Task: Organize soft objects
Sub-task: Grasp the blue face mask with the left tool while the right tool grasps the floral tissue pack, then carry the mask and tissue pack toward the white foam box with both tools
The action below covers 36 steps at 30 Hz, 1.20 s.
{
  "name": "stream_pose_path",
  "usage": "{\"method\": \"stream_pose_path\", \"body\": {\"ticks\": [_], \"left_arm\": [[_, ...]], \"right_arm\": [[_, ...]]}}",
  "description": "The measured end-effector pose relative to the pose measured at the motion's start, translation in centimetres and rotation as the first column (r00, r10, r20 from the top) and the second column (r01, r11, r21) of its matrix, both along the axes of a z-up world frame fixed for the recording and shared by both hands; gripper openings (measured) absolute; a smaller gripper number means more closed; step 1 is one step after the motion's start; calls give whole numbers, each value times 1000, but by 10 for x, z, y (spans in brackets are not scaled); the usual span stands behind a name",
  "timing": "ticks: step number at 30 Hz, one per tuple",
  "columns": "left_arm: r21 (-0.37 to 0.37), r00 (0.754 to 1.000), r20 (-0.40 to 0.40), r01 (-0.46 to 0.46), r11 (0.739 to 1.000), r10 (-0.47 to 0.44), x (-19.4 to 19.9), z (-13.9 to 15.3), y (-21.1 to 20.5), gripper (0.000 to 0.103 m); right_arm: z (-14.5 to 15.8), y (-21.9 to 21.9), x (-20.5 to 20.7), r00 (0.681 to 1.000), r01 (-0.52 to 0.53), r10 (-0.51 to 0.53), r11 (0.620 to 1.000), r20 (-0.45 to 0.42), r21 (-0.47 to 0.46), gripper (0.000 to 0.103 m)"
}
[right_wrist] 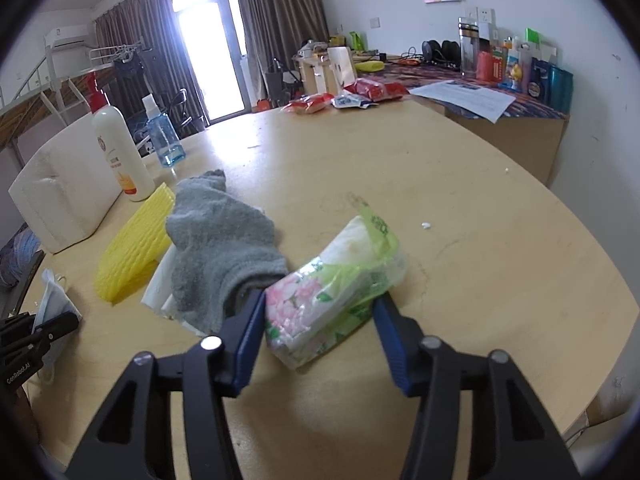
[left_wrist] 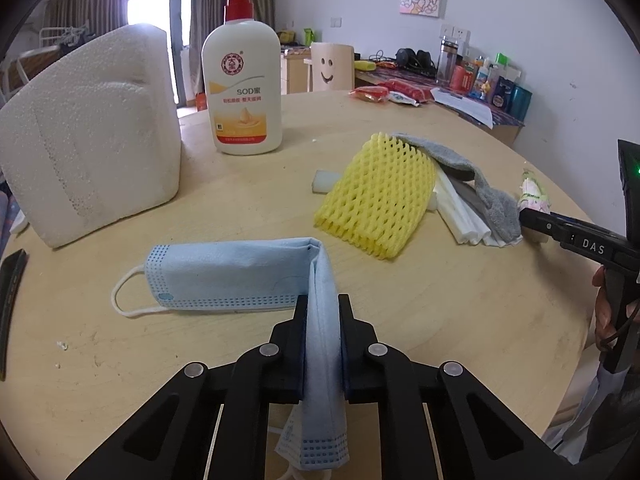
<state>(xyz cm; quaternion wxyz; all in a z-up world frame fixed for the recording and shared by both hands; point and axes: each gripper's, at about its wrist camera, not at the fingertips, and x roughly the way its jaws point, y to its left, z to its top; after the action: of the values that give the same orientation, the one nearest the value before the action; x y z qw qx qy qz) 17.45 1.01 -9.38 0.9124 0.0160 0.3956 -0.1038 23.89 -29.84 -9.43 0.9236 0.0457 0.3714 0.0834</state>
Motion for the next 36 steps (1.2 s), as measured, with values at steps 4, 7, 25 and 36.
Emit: {"method": "stream_pose_path", "body": {"ticks": [4, 7, 25, 36], "left_arm": [[3, 1000, 21, -5, 1000, 5, -1, 3, 1, 12], [-14, 999, 44, -7, 1000, 8, -5, 8, 3, 12], [-31, 934, 332, -131, 991, 134, -54, 80, 18, 12], [11, 856, 489, -196, 980, 166, -100, 112, 12, 12]], "right_arm": [[3, -4, -3, 1000, 7, -7, 1000, 22, 9, 48], [9, -6, -8, 999, 12, -12, 1000, 42, 11, 47], [76, 7, -60, 960, -63, 57, 998, 273, 16, 47], [99, 19, -92, 918, -136, 115, 990, 378, 28, 47]]}}
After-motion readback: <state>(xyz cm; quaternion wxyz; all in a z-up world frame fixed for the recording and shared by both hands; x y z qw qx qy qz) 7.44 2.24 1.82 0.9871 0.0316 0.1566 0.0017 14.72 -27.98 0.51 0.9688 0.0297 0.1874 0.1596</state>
